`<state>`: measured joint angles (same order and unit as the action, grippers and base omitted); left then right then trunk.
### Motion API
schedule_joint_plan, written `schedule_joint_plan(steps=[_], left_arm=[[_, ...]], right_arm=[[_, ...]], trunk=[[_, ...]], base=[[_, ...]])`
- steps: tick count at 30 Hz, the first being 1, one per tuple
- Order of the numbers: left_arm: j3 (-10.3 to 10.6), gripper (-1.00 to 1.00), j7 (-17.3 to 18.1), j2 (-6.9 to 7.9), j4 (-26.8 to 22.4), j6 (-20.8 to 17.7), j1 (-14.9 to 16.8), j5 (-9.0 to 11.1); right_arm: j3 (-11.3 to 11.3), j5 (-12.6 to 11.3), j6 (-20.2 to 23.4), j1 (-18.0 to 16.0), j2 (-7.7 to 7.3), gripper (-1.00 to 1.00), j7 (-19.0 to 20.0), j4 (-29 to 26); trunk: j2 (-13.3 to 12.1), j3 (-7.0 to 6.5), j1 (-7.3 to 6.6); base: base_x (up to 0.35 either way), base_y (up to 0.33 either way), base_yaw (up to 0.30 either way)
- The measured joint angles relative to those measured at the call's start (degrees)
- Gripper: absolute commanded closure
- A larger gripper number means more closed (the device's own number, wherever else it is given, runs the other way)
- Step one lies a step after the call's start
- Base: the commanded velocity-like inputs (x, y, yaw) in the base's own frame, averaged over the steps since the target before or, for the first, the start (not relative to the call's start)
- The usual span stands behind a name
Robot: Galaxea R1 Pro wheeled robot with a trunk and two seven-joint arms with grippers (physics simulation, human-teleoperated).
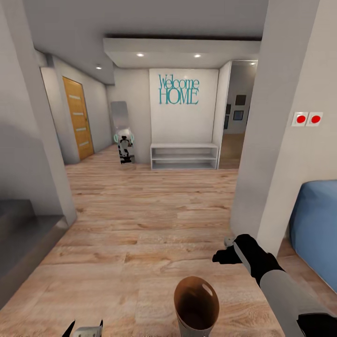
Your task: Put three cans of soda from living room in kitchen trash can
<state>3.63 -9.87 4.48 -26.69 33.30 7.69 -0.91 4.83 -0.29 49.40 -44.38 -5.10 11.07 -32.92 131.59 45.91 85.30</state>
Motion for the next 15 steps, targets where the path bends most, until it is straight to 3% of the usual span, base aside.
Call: schedule_joint_plan(steps=[15], left_arm=[[0.04, -1.0, 0.02, 0.0, 0.04, -0.05, 0.03, -0.1]], right_arm=[[0.04, 0.03, 0.0, 0.0, 0.01, -1.0, 0.0, -0.04]], trunk=[[6.02, 2.69, 3.29]], base=[[0.0, 0.0, 0.0]])
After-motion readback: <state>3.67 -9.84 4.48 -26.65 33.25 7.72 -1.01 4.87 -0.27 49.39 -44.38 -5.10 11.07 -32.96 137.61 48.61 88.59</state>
